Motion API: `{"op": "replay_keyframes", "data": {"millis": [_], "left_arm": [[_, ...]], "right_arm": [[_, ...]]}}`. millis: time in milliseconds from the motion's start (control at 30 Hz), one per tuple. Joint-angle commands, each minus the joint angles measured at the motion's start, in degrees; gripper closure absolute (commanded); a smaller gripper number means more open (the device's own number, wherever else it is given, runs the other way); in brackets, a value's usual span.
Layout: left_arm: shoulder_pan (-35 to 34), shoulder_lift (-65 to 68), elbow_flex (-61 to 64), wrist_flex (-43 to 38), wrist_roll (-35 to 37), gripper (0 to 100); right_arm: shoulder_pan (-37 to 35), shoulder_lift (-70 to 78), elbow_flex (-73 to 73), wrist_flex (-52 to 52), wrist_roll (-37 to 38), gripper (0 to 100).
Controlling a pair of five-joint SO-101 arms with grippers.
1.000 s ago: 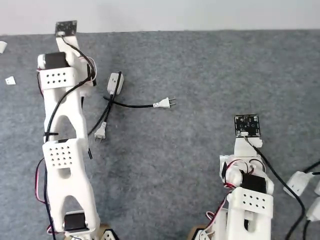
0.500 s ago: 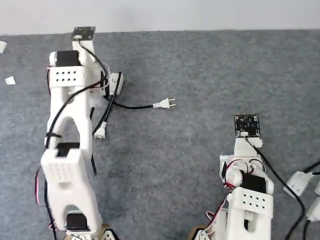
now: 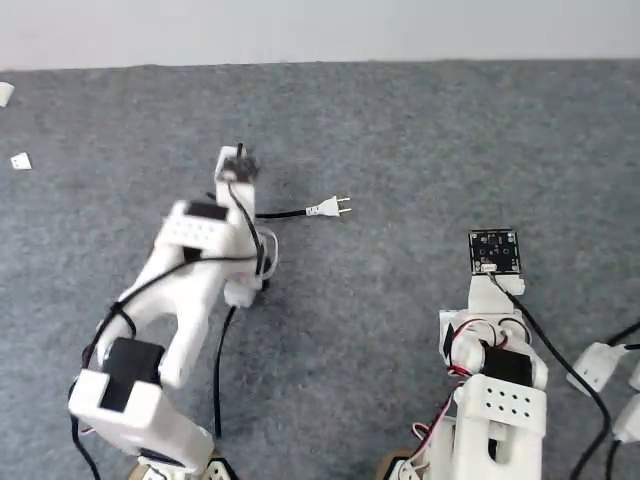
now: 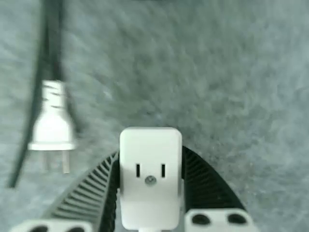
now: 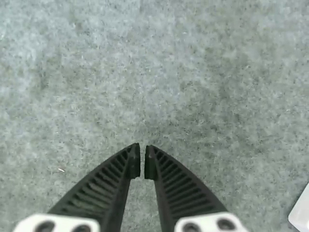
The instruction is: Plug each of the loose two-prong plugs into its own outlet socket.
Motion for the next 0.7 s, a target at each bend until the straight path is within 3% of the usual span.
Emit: {"op": "replay_keyframes", "data": {"millis": [0,167,400,667], "left_arm": [[2.64,-3.87,4.62,-3.08,0.53,99],[3.69,-3.69,7.87,-3.69,0.35,96],[3.96,-7.74,10.42,-4.48,-0.35,82],[3.96,-25.67,18.42,-0.88,-3.16,81]], "right_arm": [[-0.22,-0.84,-0.53,-0.75,0.79,97.6],[-0.22,-0.84,-0.53,-0.66,0.79,97.6],[-0.13,-0.84,-0.44,-0.75,0.79,97.6],[-0.22,-0.84,-0.35,-0.92,0.79,97.6]]}}
